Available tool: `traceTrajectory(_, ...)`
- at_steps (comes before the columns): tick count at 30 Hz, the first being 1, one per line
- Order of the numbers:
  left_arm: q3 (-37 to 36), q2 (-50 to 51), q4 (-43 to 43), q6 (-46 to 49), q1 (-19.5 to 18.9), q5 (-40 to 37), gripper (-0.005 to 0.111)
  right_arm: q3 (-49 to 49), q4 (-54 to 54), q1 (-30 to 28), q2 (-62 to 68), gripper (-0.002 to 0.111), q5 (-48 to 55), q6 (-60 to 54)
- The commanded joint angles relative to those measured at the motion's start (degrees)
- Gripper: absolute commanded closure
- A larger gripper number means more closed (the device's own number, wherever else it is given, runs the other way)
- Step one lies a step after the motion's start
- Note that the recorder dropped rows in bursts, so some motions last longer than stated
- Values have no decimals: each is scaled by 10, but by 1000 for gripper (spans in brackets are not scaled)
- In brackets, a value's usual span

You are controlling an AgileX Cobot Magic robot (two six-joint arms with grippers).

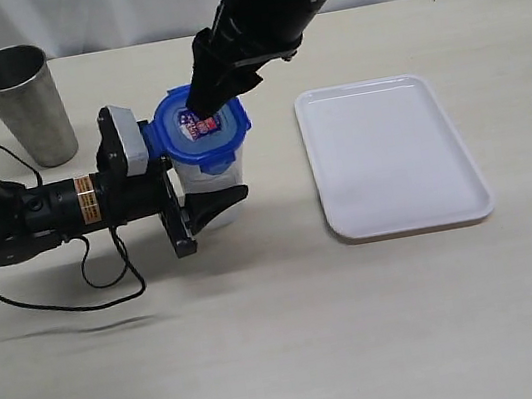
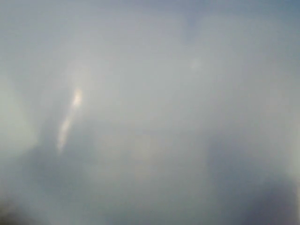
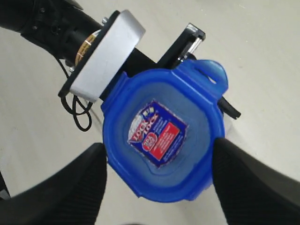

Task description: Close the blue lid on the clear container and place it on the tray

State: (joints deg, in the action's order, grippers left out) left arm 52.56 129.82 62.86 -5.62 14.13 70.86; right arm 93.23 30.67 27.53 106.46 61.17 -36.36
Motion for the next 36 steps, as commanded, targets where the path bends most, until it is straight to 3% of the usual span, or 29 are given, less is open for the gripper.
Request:
traceTrajectory(1, 2, 0, 9, 88, 5, -9, 107, 0, -1, 13, -17, 47, 2, -52)
traceTrajectory(5, 2, 0, 11, 120, 5, -9, 107, 0, -35, 49, -20, 47, -4, -98)
traceTrajectory(16, 2, 0, 46, 194, 6, -9, 107, 0, -318, 152, -12, 47, -31, -13)
traceTrajectory(20, 2, 0, 51, 194, 6, -9, 107, -2, -307, 153, -11, 48, -40, -45)
traceTrajectory(26, 2, 0, 52, 194, 6, -9, 107, -4, -312, 153, 2, 62, -41, -65)
traceTrajectory(36, 2, 0, 55, 192, 6, -9, 107, -37, -312, 153, 11, 62, -43, -84)
